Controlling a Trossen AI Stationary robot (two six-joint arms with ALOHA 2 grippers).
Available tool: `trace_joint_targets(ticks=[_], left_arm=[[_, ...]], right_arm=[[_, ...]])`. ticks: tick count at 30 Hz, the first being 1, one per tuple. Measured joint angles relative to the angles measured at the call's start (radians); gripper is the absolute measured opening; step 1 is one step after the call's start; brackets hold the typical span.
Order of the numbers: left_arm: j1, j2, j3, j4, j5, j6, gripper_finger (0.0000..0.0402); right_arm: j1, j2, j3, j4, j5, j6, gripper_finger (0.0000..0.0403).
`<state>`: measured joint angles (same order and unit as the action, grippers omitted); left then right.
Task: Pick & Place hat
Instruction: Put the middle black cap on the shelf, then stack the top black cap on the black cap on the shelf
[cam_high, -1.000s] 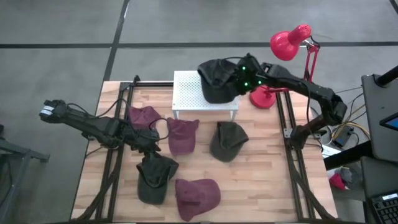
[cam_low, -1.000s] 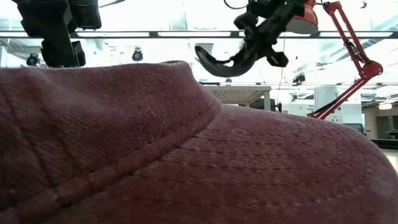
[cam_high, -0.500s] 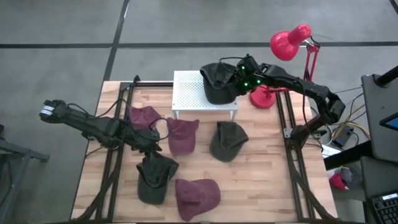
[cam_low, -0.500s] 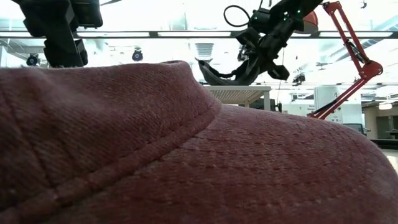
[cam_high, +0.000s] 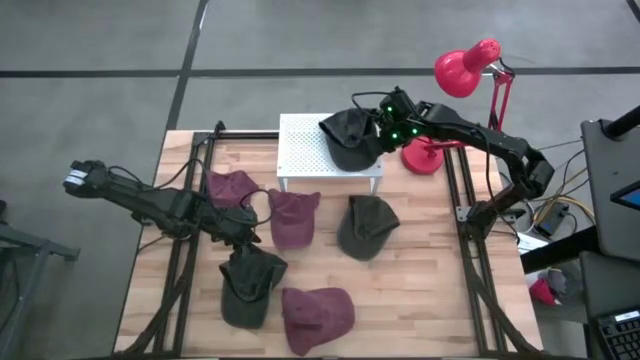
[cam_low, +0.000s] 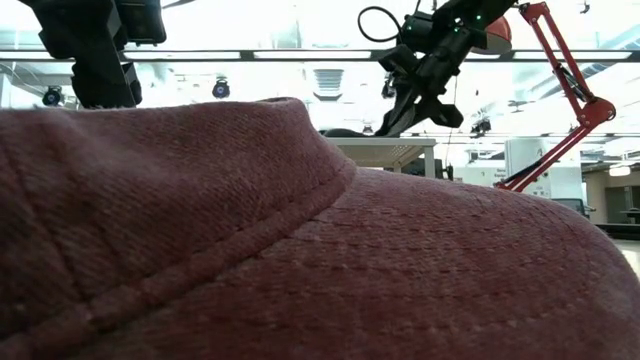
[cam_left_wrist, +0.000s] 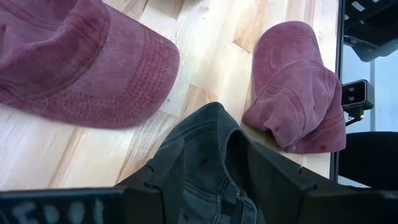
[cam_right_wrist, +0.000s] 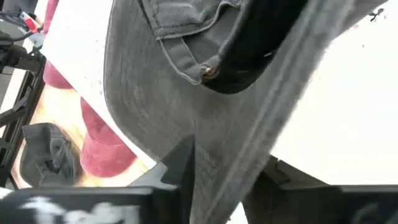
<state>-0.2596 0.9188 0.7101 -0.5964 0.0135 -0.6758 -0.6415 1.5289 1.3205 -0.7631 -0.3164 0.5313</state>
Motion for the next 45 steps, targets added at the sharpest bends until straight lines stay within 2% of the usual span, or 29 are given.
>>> trace_joint_targets(ticks=[6, 13, 30, 37, 45], left_arm=[[0.000, 0.000, -0.001, 0.001, 0.000, -0.001, 0.0168], [0.000, 0.000, -0.014, 0.002, 0.000, -0.012, 0.0168], [0.000, 0.000, -0.017, 0.003, 0.001, -0.013, 0.0168], [0.000, 0.000, -0.020, 0.006, 0.001, -0.013, 0.0168], [0.000, 0.000, -0.038, 0.015, 0.001, -0.013, 0.0168]], right_arm=[[0.000, -0.001, 0.000, 0.000, 0.002, -0.017, 0.0144], [0.000, -0.012, 0.001, -0.002, 0.005, -0.041, 0.0164], [-0.001, -0.082, 0.002, -0.137, 0.141, -0.090, 0.0169], [0.000, -0.156, -0.001, -0.282, 0.242, -0.075, 0.0166], [0.024, -0.277, -0.028, -0.316, 0.234, -0.039, 0.0150]])
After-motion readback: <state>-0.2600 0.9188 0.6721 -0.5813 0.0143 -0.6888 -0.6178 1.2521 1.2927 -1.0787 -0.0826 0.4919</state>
